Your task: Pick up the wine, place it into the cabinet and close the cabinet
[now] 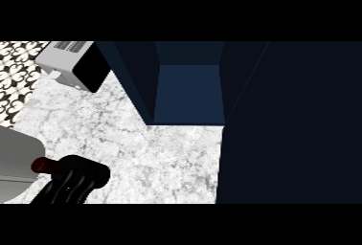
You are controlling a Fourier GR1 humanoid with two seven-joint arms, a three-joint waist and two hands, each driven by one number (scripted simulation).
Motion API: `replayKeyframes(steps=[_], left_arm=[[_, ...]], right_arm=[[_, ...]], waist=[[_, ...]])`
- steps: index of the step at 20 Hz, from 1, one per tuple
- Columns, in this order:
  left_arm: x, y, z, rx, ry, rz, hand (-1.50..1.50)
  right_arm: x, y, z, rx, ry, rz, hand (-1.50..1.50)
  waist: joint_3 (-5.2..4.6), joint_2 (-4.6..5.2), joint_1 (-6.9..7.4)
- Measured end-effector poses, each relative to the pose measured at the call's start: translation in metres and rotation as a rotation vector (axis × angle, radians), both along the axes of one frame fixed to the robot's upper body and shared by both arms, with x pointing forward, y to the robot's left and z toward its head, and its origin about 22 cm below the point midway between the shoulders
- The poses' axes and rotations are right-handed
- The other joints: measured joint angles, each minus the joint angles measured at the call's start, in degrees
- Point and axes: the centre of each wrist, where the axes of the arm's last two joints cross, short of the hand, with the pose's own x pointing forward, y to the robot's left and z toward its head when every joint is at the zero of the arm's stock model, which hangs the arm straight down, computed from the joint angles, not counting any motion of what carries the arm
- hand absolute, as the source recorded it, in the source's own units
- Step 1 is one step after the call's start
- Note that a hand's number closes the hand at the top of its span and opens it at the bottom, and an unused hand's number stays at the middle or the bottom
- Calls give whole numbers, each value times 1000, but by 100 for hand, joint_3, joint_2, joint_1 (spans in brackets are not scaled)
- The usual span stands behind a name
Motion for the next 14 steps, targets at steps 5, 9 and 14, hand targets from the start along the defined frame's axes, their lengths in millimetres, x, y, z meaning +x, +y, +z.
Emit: replayKeyframes(steps=[5, 9, 14], left_arm=[[-6, -4, -2, -8, 43, -10, -150], [-12, -3, -3, -7, 79, 3, -150], [-14, -2, -2, -1, 113, 33, -150]], right_arm=[[-5, 4, 11, -3, 18, 10, -150], [-5, 10, 17, -9, 22, 13, -150], [-5, 14, 22, -12, 25, 16, -150]], waist=[[2, 5, -6], [2, 4, 10], [4, 0, 14]])
